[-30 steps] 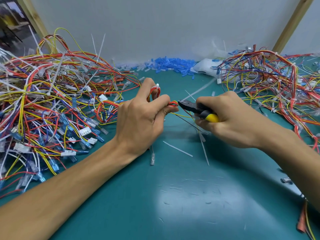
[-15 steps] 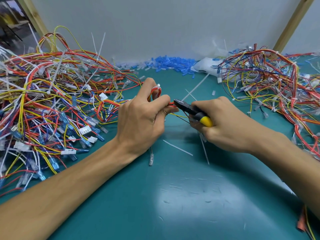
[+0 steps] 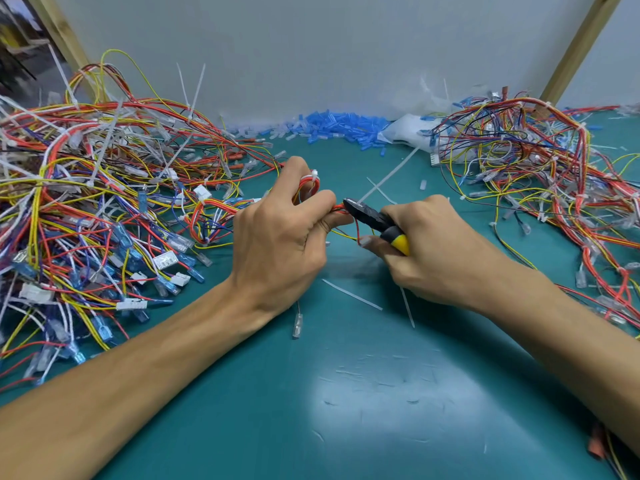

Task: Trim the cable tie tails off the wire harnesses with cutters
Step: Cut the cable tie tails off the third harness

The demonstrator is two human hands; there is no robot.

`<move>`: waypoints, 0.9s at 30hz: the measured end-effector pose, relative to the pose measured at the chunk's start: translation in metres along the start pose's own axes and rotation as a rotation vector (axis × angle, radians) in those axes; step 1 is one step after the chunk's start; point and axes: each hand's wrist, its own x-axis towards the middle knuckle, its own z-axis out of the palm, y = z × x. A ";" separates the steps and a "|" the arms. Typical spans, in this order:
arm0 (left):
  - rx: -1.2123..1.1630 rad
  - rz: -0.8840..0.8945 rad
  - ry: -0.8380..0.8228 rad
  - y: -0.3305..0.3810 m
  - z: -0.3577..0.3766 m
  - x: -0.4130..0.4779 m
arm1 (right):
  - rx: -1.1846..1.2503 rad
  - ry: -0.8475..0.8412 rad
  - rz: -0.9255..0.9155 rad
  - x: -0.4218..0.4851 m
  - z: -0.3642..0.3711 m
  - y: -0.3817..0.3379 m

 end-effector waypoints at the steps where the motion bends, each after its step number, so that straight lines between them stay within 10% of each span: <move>1: -0.003 0.000 0.001 0.000 0.000 0.000 | 0.009 -0.001 0.007 0.000 0.000 0.000; 27: -0.100 -0.034 0.048 0.000 0.004 0.001 | 0.210 0.020 0.024 0.000 -0.005 0.002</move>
